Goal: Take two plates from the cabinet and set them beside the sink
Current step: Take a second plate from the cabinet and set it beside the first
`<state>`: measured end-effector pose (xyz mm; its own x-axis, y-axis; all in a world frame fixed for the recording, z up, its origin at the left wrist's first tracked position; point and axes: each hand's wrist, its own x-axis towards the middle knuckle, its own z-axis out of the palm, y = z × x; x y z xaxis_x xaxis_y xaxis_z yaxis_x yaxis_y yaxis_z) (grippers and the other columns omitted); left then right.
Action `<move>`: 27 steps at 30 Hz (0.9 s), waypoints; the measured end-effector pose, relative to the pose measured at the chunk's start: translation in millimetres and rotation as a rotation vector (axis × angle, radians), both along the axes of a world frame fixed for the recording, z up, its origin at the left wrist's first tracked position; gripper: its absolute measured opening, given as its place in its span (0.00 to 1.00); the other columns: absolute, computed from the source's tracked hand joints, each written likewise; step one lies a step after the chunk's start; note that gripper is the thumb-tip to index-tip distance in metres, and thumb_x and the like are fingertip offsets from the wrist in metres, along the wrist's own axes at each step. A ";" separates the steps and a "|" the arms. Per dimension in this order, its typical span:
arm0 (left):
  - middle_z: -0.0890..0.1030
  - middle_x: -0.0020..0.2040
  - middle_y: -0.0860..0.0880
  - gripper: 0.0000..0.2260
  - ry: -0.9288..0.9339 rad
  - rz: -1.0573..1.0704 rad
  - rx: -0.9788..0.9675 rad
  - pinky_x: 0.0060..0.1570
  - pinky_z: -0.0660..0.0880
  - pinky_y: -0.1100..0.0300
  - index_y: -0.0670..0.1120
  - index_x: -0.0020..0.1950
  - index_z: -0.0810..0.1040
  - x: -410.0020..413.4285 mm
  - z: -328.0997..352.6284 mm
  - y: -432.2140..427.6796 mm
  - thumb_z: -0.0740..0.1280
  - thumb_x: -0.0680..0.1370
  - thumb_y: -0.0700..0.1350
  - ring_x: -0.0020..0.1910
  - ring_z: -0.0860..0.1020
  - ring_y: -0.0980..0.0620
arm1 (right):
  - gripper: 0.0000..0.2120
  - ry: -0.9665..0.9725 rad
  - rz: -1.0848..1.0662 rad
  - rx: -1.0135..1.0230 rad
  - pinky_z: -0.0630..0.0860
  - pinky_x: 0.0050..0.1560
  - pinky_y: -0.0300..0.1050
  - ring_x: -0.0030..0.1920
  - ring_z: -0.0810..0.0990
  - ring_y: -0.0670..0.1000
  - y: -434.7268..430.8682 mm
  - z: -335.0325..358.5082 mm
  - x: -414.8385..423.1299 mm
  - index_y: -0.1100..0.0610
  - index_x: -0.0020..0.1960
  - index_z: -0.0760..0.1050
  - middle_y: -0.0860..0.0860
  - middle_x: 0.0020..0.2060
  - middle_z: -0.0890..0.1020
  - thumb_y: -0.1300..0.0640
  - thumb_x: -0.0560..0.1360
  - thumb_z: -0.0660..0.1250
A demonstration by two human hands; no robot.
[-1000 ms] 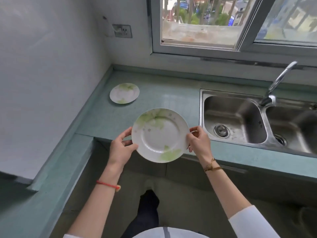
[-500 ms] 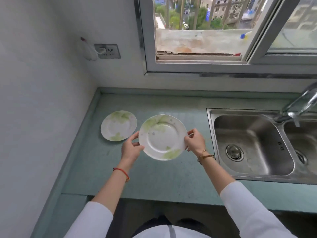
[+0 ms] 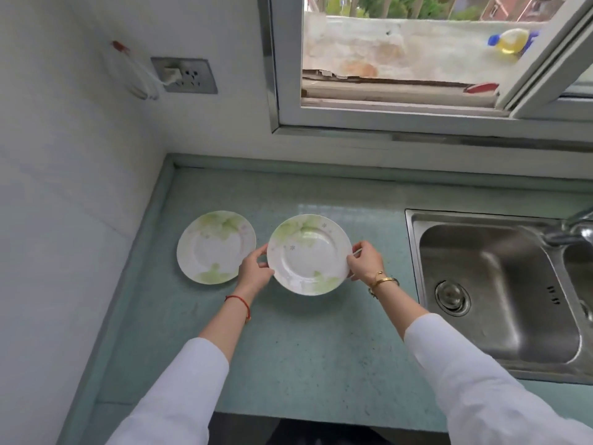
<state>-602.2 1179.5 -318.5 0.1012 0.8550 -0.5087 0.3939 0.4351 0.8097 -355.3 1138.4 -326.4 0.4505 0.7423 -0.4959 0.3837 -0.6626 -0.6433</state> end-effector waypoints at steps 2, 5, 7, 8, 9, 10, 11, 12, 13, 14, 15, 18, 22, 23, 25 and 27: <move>0.76 0.70 0.47 0.35 -0.001 0.008 -0.018 0.63 0.77 0.49 0.47 0.75 0.70 2.8 -7.1 9.9 0.66 0.71 0.25 0.62 0.79 0.44 | 0.09 0.000 -0.006 -0.018 0.83 0.33 0.48 0.38 0.85 0.59 9.3 -4.3 1.2 0.58 0.52 0.71 0.57 0.46 0.80 0.65 0.73 0.58; 0.76 0.70 0.46 0.35 -0.009 0.008 -0.039 0.64 0.76 0.49 0.47 0.75 0.70 5.8 -16.3 21.2 0.64 0.71 0.25 0.61 0.78 0.44 | 0.10 -0.013 -0.004 -0.034 0.84 0.35 0.50 0.42 0.84 0.60 19.4 -11.8 3.7 0.58 0.52 0.72 0.56 0.47 0.79 0.65 0.73 0.58; 0.76 0.70 0.45 0.35 -0.001 -0.004 -0.048 0.64 0.76 0.49 0.47 0.75 0.69 6.9 -20.2 27.0 0.64 0.70 0.25 0.59 0.78 0.45 | 0.10 -0.019 0.003 -0.033 0.85 0.39 0.54 0.43 0.84 0.60 23.6 -17.9 4.5 0.57 0.52 0.72 0.56 0.46 0.79 0.65 0.73 0.59; 0.76 0.71 0.46 0.35 0.001 -0.007 -0.053 0.63 0.76 0.50 0.47 0.76 0.69 7.5 -22.8 29.5 0.64 0.70 0.25 0.59 0.78 0.46 | 0.09 -0.029 0.003 -0.031 0.85 0.41 0.56 0.43 0.83 0.60 25.0 -21.8 5.2 0.57 0.52 0.72 0.55 0.45 0.79 0.65 0.73 0.59; 0.75 0.71 0.46 0.36 0.007 -0.015 -0.058 0.62 0.76 0.51 0.47 0.76 0.68 7.9 -24.3 31.0 0.64 0.70 0.25 0.59 0.77 0.46 | 0.09 -0.041 0.000 -0.034 0.84 0.41 0.57 0.42 0.83 0.59 25.3 -24.0 5.0 0.57 0.51 0.72 0.54 0.43 0.78 0.65 0.73 0.60; 0.75 0.72 0.46 0.36 0.012 -0.022 -0.063 0.62 0.76 0.52 0.47 0.76 0.68 8.1 -26.6 31.8 0.64 0.70 0.25 0.59 0.77 0.46 | 0.09 -0.050 -0.005 -0.035 0.84 0.42 0.58 0.42 0.82 0.58 25.5 -27.2 5.1 0.57 0.51 0.72 0.53 0.42 0.77 0.65 0.73 0.60; 0.74 0.72 0.47 0.36 0.019 -0.029 -0.069 0.61 0.76 0.53 0.47 0.77 0.67 7.8 -27.4 31.8 0.64 0.70 0.25 0.60 0.77 0.46 | 0.09 -0.056 -0.008 -0.042 0.84 0.42 0.58 0.41 0.81 0.57 25.4 -28.3 4.4 0.57 0.51 0.72 0.53 0.41 0.77 0.66 0.73 0.60; 0.74 0.72 0.47 0.36 0.020 -0.030 -0.073 0.60 0.76 0.54 0.48 0.77 0.67 7.2 -29.1 31.4 0.64 0.70 0.26 0.60 0.78 0.46 | 0.09 -0.060 -0.009 -0.045 0.84 0.42 0.59 0.41 0.80 0.57 25.3 -31.0 3.9 0.57 0.51 0.72 0.53 0.40 0.77 0.66 0.72 0.60; 0.74 0.72 0.48 0.37 0.020 -0.030 -0.080 0.57 0.76 0.56 0.48 0.77 0.67 6.1 -30.0 30.5 0.64 0.70 0.26 0.60 0.78 0.46 | 0.09 -0.064 -0.010 -0.053 0.84 0.43 0.59 0.41 0.80 0.57 24.9 -31.3 2.9 0.57 0.51 0.72 0.53 0.40 0.77 0.66 0.72 0.60; 0.75 0.72 0.49 0.37 0.010 -0.027 -0.081 0.55 0.76 0.58 0.49 0.77 0.67 5.0 -32.0 29.9 0.64 0.70 0.26 0.59 0.78 0.47 | 0.09 -0.064 -0.009 -0.054 0.84 0.43 0.60 0.41 0.80 0.58 24.3 -33.1 2.5 0.57 0.50 0.72 0.53 0.39 0.77 0.66 0.72 0.60; 0.75 0.72 0.49 0.37 0.002 -0.023 -0.082 0.54 0.76 0.58 0.50 0.76 0.67 4.4 -32.4 29.0 0.64 0.70 0.26 0.58 0.78 0.48 | 0.09 -0.069 -0.008 -0.063 0.83 0.43 0.60 0.42 0.81 0.59 23.5 -32.0 1.4 0.57 0.50 0.72 0.52 0.38 0.77 0.66 0.72 0.60; 0.75 0.72 0.49 0.37 -0.024 -0.011 -0.084 0.54 0.76 0.58 0.50 0.77 0.66 2.7 -34.8 28.2 0.65 0.71 0.26 0.58 0.79 0.48 | 0.10 -0.068 -0.011 -0.078 0.83 0.46 0.61 0.46 0.82 0.61 21.7 -33.7 -0.8 0.58 0.51 0.72 0.53 0.40 0.77 0.66 0.72 0.61; 0.75 0.71 0.49 0.36 -0.046 -0.038 -0.089 0.52 0.76 0.61 0.51 0.77 0.66 1.6 -35.1 28.9 0.66 0.71 0.28 0.56 0.78 0.51 | 0.10 -0.068 -0.001 -0.100 0.82 0.48 0.62 0.48 0.81 0.63 19.8 -31.8 -4.2 0.59 0.52 0.72 0.56 0.45 0.77 0.67 0.72 0.60; 0.75 0.71 0.49 0.36 -0.047 -0.048 -0.092 0.50 0.76 0.63 0.51 0.77 0.66 0.8 -32.3 28.5 0.67 0.72 0.29 0.55 0.78 0.52 | 0.10 -0.067 0.001 -0.104 0.82 0.47 0.62 0.48 0.82 0.63 19.2 -28.8 -4.9 0.59 0.52 0.71 0.57 0.46 0.78 0.67 0.72 0.60; 0.75 0.71 0.49 0.35 -0.047 -0.065 -0.093 0.47 0.73 0.66 0.51 0.77 0.65 0.3 -30.6 28.6 0.67 0.73 0.31 0.54 0.76 0.53 | 0.10 -0.055 0.006 -0.099 0.84 0.45 0.61 0.46 0.83 0.62 18.4 -25.8 -5.9 0.59 0.52 0.71 0.58 0.48 0.79 0.66 0.72 0.60; 0.74 0.72 0.49 0.35 -0.046 -0.084 -0.098 0.48 0.72 0.65 0.51 0.78 0.63 -0.2 -29.3 27.5 0.68 0.74 0.33 0.55 0.75 0.52 | 0.09 -0.033 0.012 -0.105 0.84 0.42 0.59 0.44 0.84 0.60 15.0 -22.8 -6.4 0.57 0.53 0.70 0.58 0.49 0.80 0.65 0.74 0.60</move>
